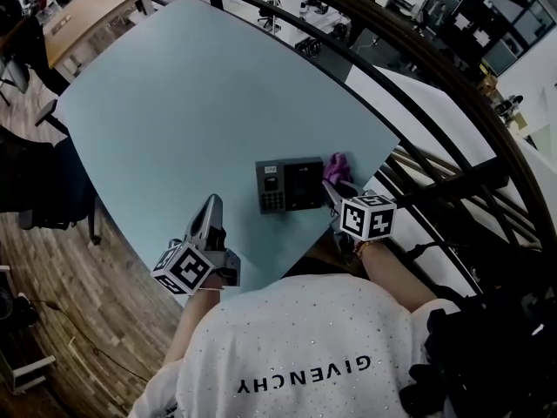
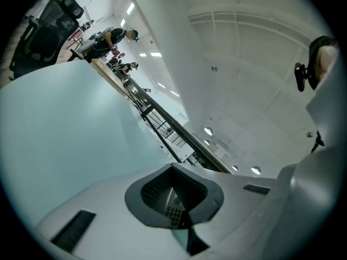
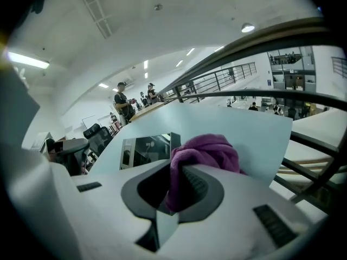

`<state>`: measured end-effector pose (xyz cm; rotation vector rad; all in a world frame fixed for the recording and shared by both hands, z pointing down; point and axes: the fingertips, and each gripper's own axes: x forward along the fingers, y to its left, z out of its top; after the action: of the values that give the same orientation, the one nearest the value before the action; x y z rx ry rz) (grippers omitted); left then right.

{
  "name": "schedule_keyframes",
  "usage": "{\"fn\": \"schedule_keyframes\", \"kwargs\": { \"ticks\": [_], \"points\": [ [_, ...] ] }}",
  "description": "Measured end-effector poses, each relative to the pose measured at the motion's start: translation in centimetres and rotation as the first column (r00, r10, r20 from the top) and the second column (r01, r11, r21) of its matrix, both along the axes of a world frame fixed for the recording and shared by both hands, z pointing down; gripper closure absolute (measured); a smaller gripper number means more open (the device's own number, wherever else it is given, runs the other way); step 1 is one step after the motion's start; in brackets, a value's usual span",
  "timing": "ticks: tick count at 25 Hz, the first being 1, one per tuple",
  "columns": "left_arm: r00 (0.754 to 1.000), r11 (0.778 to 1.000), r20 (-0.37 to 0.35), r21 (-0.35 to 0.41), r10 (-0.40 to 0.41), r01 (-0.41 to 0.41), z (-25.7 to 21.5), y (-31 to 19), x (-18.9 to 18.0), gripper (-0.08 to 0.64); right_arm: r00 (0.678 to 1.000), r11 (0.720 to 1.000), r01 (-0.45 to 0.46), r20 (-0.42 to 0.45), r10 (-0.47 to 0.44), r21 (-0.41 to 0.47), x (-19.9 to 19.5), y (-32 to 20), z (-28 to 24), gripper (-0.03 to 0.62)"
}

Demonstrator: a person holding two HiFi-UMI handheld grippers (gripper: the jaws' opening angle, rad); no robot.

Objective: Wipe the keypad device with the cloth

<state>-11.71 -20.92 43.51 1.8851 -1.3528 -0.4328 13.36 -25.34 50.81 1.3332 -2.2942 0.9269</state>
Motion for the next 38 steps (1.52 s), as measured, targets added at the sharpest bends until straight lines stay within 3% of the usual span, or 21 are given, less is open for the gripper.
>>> {"fn": "schedule_keyframes", "kwargs": {
  "ticks": [14, 21, 24, 28, 32, 36, 38],
  "points": [
    [1.0, 1.0, -0.014, -0.007, 0.025, -0.025, 0.6, -0.6, 1.5, 0.56, 0.99, 0.996, 0.079, -0.121, -0.075, 0.029, -0.1, 1.9, 1.5, 0.566],
    [1.0, 1.0, -0.018, -0.011, 0.013, -0.013, 0.6, -0.1, 1.3, 0.56, 0.945, 0.974, 0.205, -0.241, -0.222, -0.092, 0.2, 4.9, 4.6, 0.566],
    [1.0, 1.0, -0.019, -0.009, -0.004, 0.004, 0.6, -0.1, 0.6, 0.56, 0.948, 0.971, 0.213, -0.217, -0.232, -0.108, 0.4, 4.2, 3.5, 0.566],
    [1.0, 1.0, -0.023, -0.004, -0.013, 0.013, 0.5, 0.3, 0.1, 0.56, 0.977, 0.991, 0.135, -0.171, -0.131, 0.009, 1.7, 0.5, -2.2, 0.567],
    [1.0, 1.0, -0.027, -0.002, -0.015, 0.015, 0.6, 0.6, 0.0, 0.56, 0.987, 0.987, 0.09, -0.144, -0.071, 0.131, 1.7, -3.6, -6.9, 0.566],
    [0.999, 1.0, -0.033, -0.007, -0.02, 0.02, 0.8, 1.0, -0.3, 0.56, 0.981, 0.971, 0.127, -0.168, -0.094, 0.202, 0.0, -5.4, -8.8, 0.566],
    [0.999, 1.0, -0.031, -0.015, -0.023, 0.023, 1.1, 1.2, -0.4, 0.56, 0.97, 0.966, 0.173, -0.206, -0.133, 0.19, -1.2, -5.2, -8.0, 0.567]
  ]
}}
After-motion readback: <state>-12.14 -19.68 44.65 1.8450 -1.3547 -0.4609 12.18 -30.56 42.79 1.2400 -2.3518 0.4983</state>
